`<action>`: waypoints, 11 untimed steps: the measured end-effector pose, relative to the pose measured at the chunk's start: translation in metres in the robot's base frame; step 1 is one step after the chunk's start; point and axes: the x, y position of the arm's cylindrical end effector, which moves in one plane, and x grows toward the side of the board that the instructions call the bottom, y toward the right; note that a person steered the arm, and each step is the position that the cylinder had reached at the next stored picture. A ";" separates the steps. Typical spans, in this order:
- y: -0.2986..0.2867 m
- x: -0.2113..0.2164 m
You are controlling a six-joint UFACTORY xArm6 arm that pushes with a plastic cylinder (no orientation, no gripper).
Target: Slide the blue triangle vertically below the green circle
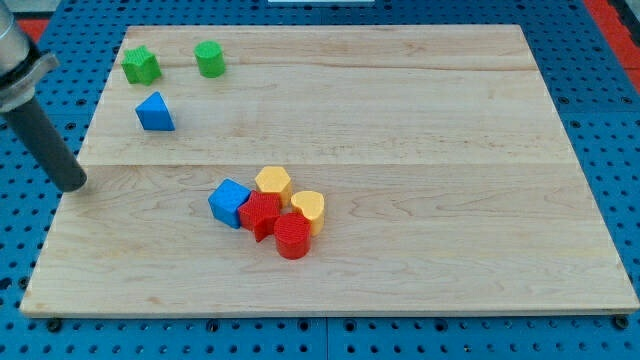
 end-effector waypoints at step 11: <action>0.128 -0.077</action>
